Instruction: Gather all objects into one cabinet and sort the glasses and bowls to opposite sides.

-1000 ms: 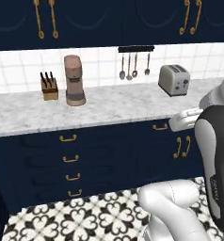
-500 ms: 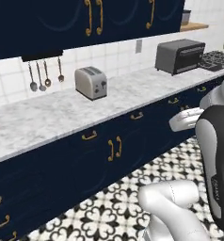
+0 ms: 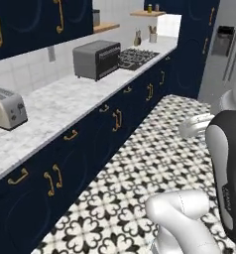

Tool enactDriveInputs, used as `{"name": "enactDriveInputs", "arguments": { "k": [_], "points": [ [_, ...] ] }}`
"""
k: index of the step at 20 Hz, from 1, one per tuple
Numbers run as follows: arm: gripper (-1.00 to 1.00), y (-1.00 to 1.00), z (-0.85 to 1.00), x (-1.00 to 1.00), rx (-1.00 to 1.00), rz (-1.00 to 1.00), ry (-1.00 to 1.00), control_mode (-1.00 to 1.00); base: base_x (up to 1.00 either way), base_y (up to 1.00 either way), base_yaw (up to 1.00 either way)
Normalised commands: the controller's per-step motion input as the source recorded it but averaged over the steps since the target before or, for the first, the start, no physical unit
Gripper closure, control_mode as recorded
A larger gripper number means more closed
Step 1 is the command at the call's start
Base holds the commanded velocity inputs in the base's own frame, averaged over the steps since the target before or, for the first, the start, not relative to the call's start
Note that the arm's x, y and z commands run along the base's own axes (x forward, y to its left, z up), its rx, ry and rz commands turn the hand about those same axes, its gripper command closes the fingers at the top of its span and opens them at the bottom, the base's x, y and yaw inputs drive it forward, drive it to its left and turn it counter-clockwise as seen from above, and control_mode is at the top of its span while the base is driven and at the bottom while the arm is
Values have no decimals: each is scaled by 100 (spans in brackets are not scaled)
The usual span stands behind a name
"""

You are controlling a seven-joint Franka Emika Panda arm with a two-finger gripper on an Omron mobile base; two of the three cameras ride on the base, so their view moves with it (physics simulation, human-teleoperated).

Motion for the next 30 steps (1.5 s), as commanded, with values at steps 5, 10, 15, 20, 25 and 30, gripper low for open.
{"name": "enactDriveInputs", "arguments": {
  "k": [5, 10, 15, 20, 25, 30],
  "points": [
    [-100, 0, 0, 0, 0, 0, 0, 100, 22, -29, -80],
    [-100, 0, 0, 0, 0, 0, 0, 100, 75, -3, -64],
    [-100, 0, 0, 0, 0, 0, 0, 100, 100, 0, -29],
    [-100, 0, 0, 0, 0, 0, 0, 100, 100, 0, -20],
    [-100, 0, 0, 0, 0, 0, 0, 100, 99, 4, -42],
    [-100, 0, 0, 0, 0, 0, 0, 100, 100, 49, -19]
  ]
}}
